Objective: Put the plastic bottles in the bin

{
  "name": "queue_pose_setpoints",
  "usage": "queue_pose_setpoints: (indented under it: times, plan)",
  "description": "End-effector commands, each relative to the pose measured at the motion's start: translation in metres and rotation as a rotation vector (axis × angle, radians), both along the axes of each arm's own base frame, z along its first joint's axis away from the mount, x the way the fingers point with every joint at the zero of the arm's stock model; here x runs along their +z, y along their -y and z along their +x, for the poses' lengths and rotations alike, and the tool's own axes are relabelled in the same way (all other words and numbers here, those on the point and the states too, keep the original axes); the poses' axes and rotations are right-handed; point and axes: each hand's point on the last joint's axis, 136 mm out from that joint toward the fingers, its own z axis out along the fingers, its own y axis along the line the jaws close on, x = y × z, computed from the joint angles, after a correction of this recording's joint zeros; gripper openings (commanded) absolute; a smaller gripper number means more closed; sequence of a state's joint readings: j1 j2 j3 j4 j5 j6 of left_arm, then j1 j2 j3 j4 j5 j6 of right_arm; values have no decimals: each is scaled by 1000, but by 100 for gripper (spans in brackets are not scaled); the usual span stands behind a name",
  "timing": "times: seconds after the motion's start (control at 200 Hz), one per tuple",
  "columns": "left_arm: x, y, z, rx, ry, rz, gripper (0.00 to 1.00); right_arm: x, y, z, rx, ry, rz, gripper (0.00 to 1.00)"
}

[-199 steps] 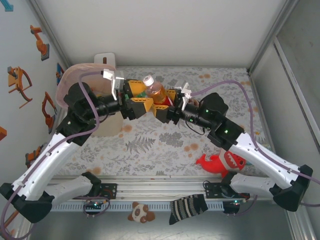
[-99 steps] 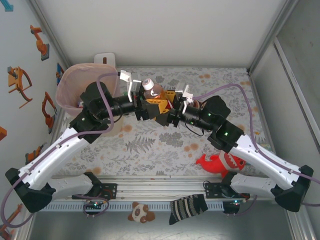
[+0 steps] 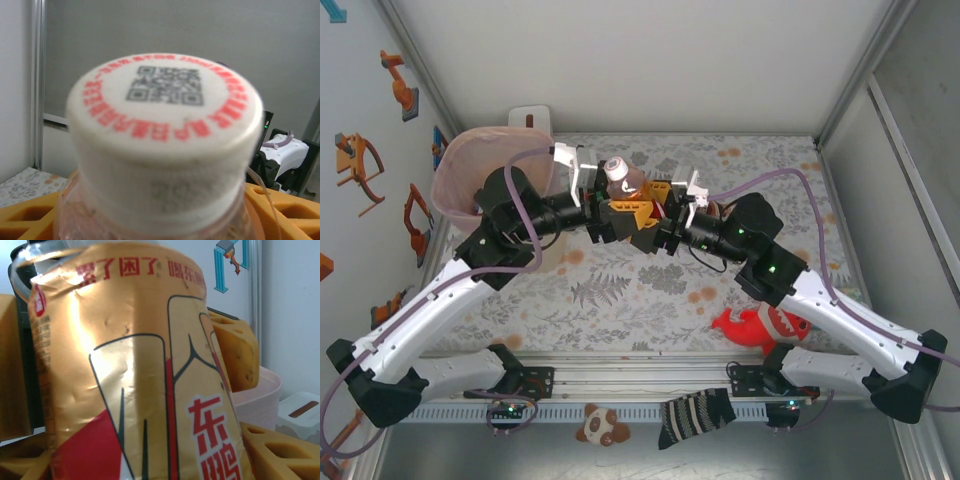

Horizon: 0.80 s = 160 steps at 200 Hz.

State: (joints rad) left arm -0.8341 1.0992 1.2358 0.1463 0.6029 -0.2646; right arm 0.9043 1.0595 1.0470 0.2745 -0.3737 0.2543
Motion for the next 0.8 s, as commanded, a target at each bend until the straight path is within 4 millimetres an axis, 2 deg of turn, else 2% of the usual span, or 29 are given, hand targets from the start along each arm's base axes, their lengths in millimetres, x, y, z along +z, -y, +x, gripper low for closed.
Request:
queue_pose_setpoints:
  times: [0.0, 0.446, 0.796]
  plan:
    - [11, -5, -15, -39, 71, -31, 74, 22, 8, -10, 9, 38, 72, 59]
    - [19, -12, -22, -48, 90, -51, 73, 23, 9, -13, 8, 40, 74, 59]
    - [17, -11, -22, -51, 86, -50, 55, 22, 8, -14, 11, 36, 71, 59]
